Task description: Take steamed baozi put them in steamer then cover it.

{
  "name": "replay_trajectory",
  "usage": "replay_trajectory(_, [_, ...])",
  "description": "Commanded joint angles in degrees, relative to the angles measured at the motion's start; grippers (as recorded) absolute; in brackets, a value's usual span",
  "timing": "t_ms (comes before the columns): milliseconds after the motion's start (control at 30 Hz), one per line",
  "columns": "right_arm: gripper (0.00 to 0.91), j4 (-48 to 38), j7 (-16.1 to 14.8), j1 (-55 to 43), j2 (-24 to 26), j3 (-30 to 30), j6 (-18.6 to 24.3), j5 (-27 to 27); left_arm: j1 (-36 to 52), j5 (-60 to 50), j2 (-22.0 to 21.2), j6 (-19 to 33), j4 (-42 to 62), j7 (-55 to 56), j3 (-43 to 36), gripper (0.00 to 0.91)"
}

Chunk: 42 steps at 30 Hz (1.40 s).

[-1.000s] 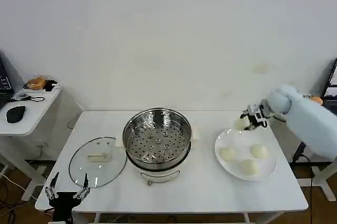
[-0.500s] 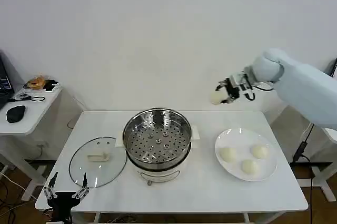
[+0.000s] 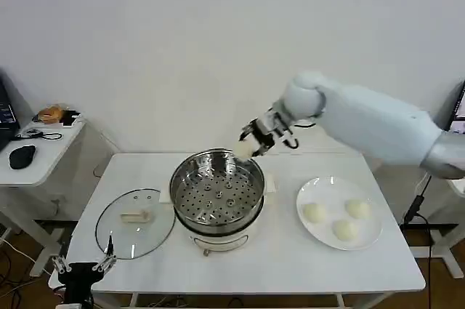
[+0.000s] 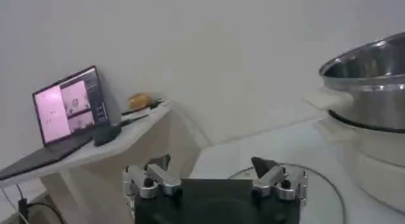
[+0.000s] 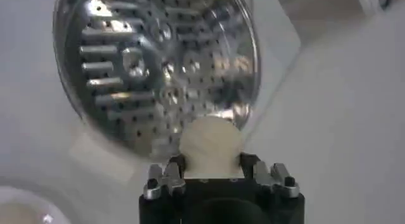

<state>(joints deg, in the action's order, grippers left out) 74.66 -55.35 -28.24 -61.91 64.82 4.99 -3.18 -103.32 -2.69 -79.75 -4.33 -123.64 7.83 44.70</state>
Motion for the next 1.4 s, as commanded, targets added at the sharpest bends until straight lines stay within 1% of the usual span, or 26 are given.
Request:
replay_trajectory(33, [0.595, -0.33, 0.89, 0.20, -6.48, 4.26, 5.60, 4.24, 0.40, 0.02, -0.07, -0.13, 0.29, -0.03, 0.40, 0.907])
replay_trajectory(100, [0.595, -1.81, 1.48, 0.79, -7.51, 4.56, 8.36, 7.28, 0.57, 0.01, -0.18, -0.15, 0.46, -0.02, 0.39, 0.907])
replay_trajectory(200, [0.595, -6.18, 2.46, 2.47, -9.71, 4.35, 12.59, 11.55, 0.54, 0.03, -0.19, -0.05, 0.95, 0.01, 0.43, 0.907])
replay_trajectory(267, [0.595, -8.05, 2.86, 3.23, -10.57, 3.96, 14.09, 13.48, 0.44, 0.06, -0.14, -0.01, 1.08, 0.02, 0.50, 0.907])
replay_trajectory(300, [0.595, -10.69, 3.56, 3.99, -11.63, 3.36, 16.16, 16.13, 0.36, 0.09, -0.10, 0.05, 1.14, 0.00, 0.59, 0.907])
replay_trajectory(333, [0.595, -11.89, 3.99, 4.44, -12.19, 2.91, 17.22, 17.30, 0.36, 0.17, -0.09, 0.04, 1.17, 0.01, 0.67, 0.907])
replay_trajectory(400, [0.595, -15.18, 4.73, 5.24, -13.30, 2.26, 18.97, 19.72, 0.40, 0.21, -0.05, 0.04, 1.24, 0.03, 0.78, 0.907])
replay_trajectory(500, [0.595, -18.46, 5.82, 5.93, -14.66, 1.70, 20.37, 20.73, 0.53, 0.32, -0.08, 0.07, 1.37, 0.16, 0.81, 0.907])
replay_trajectory(567, [0.595, -19.99, 6.59, 6.29, -15.46, 0.99, 21.63, 22.06, 0.65, 0.32, -0.16, 0.08, 1.54, 0.16, 0.80, 0.907])
replay_trajectory(600, [0.595, -20.92, 7.26, 6.52, -15.91, 0.54, 22.48, 23.63, 0.69, 0.30, -0.17, 0.10, 1.61, 0.16, 0.78, 0.907])
replay_trajectory(733, [0.595, -22.55, 9.08, 7.11, -17.08, -0.02, 24.05, 24.19, 0.80, 0.30, -0.19, 0.10, 1.75, 0.14, 0.71, 0.907])
replay_trajectory(933, [0.605, -23.82, 10.57, 8.27, -18.38, -0.25, 25.44, 24.11, 0.94, 0.28, -0.24, 0.10, 1.88, 0.15, 0.61, 0.907])
replay_trajectory(1100, [0.605, -24.15, 10.72, 8.85, -18.66, -0.17, 25.95, 24.34, 0.87, 0.28, -0.18, 0.12, 1.95, 0.16, 0.62, 0.907])
replay_trajectory(1167, [0.605, -24.65, 10.70, 8.95, -18.76, -0.21, 26.32, 25.33, 0.89, 0.29, -0.17, 0.14, 1.93, 0.18, 0.63, 0.907])
replay_trajectory(1200, [0.655, -24.83, 10.71, 8.96, -18.84, -0.26, 26.52, 25.83, 0.87, 0.30, -0.15, 0.15, 1.90, 0.17, 0.63, 0.907])
replay_trajectory(1233, [0.746, -25.10, 10.73, 8.97, -18.86, -0.32, 26.77, 26.12, 0.87, 0.31, -0.14, 0.15, 1.87, 0.18, 0.61, 0.907])
replay_trajectory(1267, [0.907, -25.37, 10.78, 8.97, -18.92, -0.37, 26.94, 26.44, 0.88, 0.31, -0.15, 0.14, 1.80, 0.19, 0.56, 0.907])
replay_trajectory(1400, [0.907, -25.57, 11.53, 8.81, -18.85, -0.65, 27.76, 26.95, 0.89, 0.31, -0.14, 0.13, 1.75, 0.18, 0.40, 0.907])
